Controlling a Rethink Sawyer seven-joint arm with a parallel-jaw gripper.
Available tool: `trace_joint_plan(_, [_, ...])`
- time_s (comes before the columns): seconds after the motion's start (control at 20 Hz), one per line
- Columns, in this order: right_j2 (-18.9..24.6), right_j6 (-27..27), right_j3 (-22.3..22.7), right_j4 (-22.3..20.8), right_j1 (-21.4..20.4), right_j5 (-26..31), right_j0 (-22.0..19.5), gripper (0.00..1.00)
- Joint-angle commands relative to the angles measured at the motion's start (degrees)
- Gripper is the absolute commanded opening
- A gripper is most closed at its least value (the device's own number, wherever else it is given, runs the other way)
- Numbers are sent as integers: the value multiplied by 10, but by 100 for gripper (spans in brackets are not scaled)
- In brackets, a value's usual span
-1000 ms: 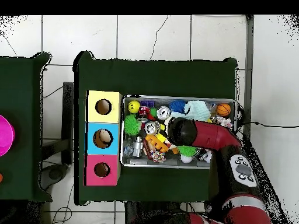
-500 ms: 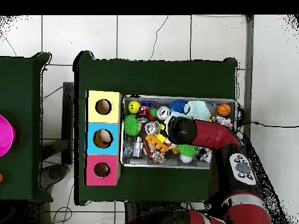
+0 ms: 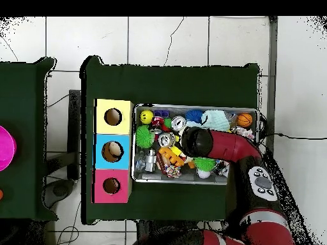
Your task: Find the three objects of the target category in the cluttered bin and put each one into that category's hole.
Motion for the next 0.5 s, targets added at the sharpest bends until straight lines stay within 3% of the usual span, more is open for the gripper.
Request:
trace_joint_plan(0.05, [17,53,-8,13,24,23,5,100])
trace_joint_plan(0.5, [10,58,7,5,20,-2,6,100])
